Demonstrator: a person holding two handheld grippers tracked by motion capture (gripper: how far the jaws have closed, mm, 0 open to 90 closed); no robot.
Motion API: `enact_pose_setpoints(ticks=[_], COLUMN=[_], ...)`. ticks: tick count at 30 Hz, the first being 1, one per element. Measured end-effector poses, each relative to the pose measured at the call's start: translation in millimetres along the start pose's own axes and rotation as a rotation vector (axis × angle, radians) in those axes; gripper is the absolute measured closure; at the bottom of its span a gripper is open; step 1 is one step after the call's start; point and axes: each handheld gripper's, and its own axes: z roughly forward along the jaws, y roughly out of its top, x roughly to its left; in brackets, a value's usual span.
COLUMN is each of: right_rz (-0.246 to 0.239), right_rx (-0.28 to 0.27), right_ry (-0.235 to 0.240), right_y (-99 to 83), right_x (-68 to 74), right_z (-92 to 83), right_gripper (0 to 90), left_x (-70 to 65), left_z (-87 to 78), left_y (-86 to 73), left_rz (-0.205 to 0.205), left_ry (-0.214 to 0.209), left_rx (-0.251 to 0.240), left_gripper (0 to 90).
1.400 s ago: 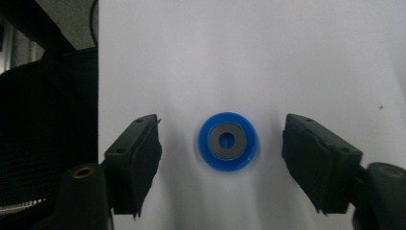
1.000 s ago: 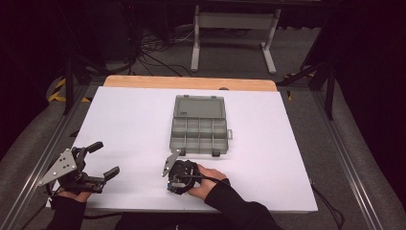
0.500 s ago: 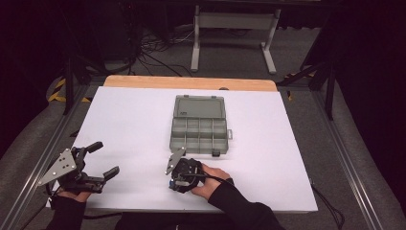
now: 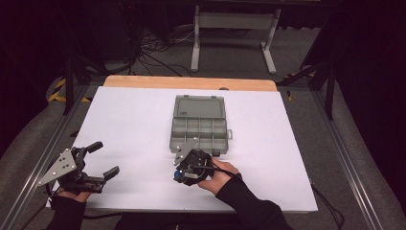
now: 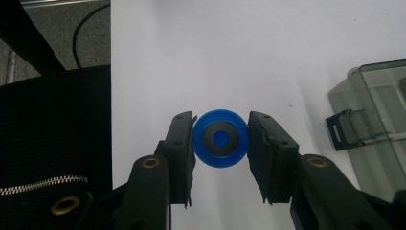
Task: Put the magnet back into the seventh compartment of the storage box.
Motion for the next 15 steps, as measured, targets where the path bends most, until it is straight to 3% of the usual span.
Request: enact_pose_setpoints(ticks=[7,15], right_rz=[0.009,0.052], right_rx=[-0.024,-0.049], right_ry=[-0.012,-0.047], right_y=[1.1,-1.3], right_x=[-4.0,-15.7], right_z=[-16.8,-37.5], right_gripper=[62.7,62.6], left_x=[0.2,0.7], left_z=[0.5,0.7], left_y=[-0.2,-0.4], left_rz=[0.002,0.004], left_ry=[0.001,-0.001], left_rx=[-0.002,0.001], left_gripper=[0.8,0.8])
